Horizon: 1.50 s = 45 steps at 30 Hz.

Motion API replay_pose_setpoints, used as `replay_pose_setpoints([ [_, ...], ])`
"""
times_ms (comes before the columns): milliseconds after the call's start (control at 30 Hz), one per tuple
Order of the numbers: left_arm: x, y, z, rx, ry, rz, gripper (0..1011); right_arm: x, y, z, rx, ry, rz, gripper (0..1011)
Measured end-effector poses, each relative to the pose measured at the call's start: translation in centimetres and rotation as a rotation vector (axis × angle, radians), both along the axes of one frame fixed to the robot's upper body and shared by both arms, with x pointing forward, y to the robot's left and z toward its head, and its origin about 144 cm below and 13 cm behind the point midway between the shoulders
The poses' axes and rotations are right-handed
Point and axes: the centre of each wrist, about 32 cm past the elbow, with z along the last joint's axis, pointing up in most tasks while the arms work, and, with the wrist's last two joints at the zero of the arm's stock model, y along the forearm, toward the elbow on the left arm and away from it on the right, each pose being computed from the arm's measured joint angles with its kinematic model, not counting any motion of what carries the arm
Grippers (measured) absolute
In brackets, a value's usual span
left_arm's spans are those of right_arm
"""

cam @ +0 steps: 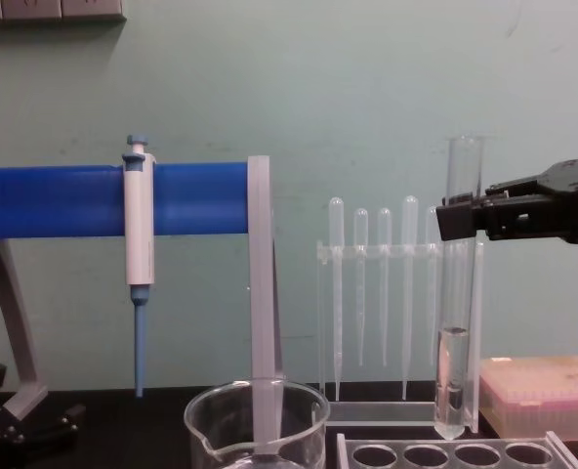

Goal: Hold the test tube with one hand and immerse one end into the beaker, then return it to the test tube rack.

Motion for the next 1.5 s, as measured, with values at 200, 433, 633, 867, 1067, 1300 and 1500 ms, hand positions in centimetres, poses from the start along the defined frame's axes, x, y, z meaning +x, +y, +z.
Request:
replay_pose_setpoints([
  [200,0.00,0.00,0.00,0.000,0.000,0.000,1000,0.00,0.00,0.01,0.000,-0.001,0.000,242],
  [433,0.00,0.00,0.00,0.000,0.000,0.000,1000,0.00,0.00,0.02,0.000,-0.001,0.000,241],
  [633,0.00,0.00,0.00,0.000,0.000,0.000,1000,0.00,-0.01,0.01,0.000,-0.001,0.001,241],
  [867,0.00,0.00,0.00,0.000,0.000,0.000,1000,0.00,0.00,0.01,0.000,-0.001,0.001,241],
  [1067,0.00,0.00,0.00,0.000,0.000,0.000,1000,0.00,0.00,0.01,0.000,-0.001,0.001,241],
  [1300,0.00,0.00,0.00,0.000,0.000,0.000,1000,0.00,0.00,0.01,0.000,-0.001,0.001,241],
  [1500,0.00,0.00,0.00,0.000,0.000,0.000,1000,0.00,0.00,0.01,0.000,-0.001,0.001,241],
])
